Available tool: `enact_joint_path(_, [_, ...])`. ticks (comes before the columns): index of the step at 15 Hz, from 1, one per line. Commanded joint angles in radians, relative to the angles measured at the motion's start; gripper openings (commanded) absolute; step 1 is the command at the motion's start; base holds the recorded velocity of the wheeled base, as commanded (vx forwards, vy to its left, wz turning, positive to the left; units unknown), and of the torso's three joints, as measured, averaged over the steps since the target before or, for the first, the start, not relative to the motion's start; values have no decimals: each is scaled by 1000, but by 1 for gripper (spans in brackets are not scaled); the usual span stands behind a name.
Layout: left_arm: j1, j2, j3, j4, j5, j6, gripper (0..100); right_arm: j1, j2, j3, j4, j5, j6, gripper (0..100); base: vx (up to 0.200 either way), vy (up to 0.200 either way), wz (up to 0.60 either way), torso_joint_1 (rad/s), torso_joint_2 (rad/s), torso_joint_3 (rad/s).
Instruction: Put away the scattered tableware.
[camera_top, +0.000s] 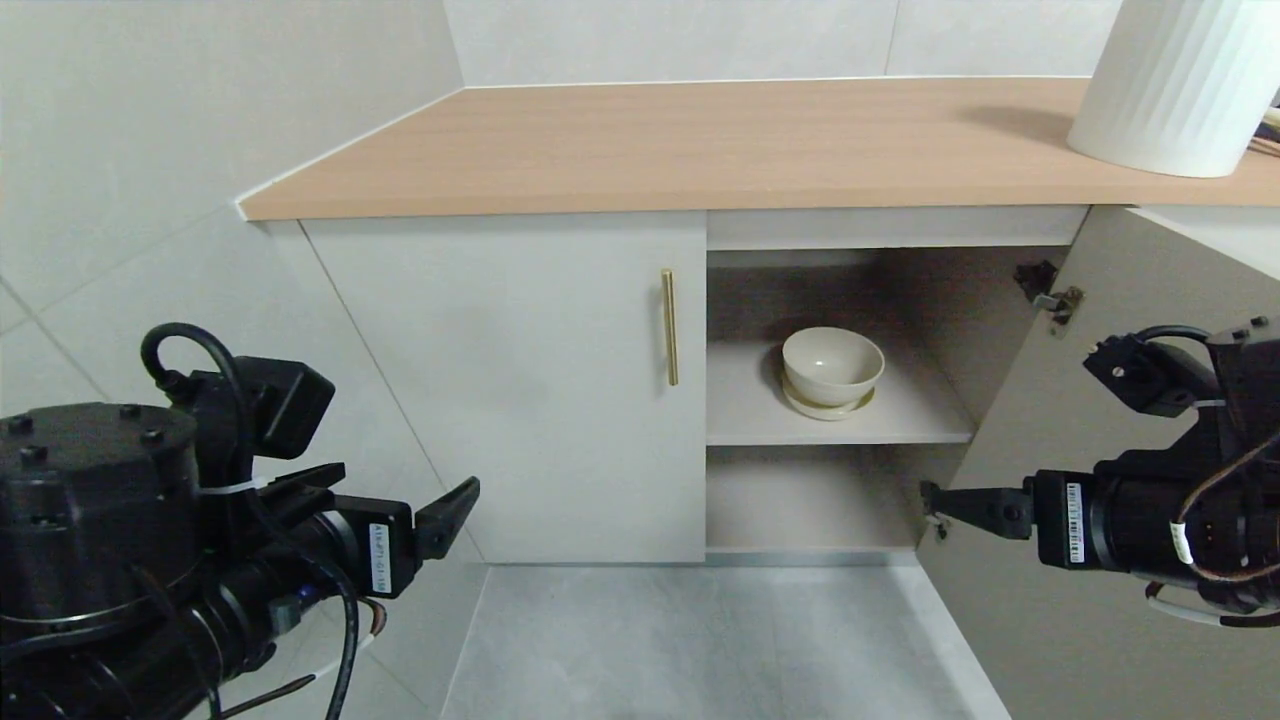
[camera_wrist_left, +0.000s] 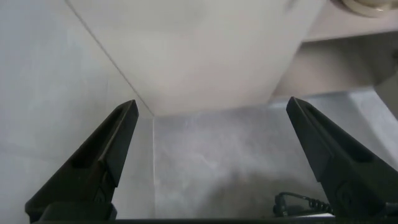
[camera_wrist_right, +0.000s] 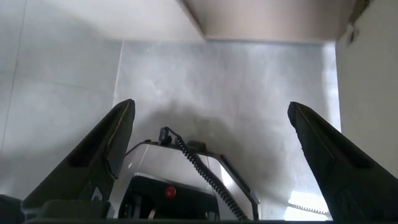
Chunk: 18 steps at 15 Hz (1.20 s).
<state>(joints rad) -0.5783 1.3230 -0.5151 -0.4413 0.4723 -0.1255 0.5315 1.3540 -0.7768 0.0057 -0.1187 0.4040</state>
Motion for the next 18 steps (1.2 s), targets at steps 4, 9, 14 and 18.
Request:
enact_joint_path(4, [0, 4, 4, 1, 2, 0, 100, 1, -6, 5, 0, 1, -2, 100, -200, 0, 0, 2, 4, 1])
enact_joint_path(9, [-5, 15, 9, 4, 0, 0, 100, 1, 0, 13, -1, 1, -13, 100, -160, 0, 0, 1, -2, -2])
enact_joint_path(14, [-5, 28, 17, 4, -1, 1, 100, -1, -101, 51, 3, -22, -13, 100, 0, 0, 0, 0, 0, 0])
enact_joint_path(18, [-5, 30, 15, 4, 0, 3, 100, 1, -142, 65, 34, -21, -11, 100, 0, 0, 0, 0, 0, 0])
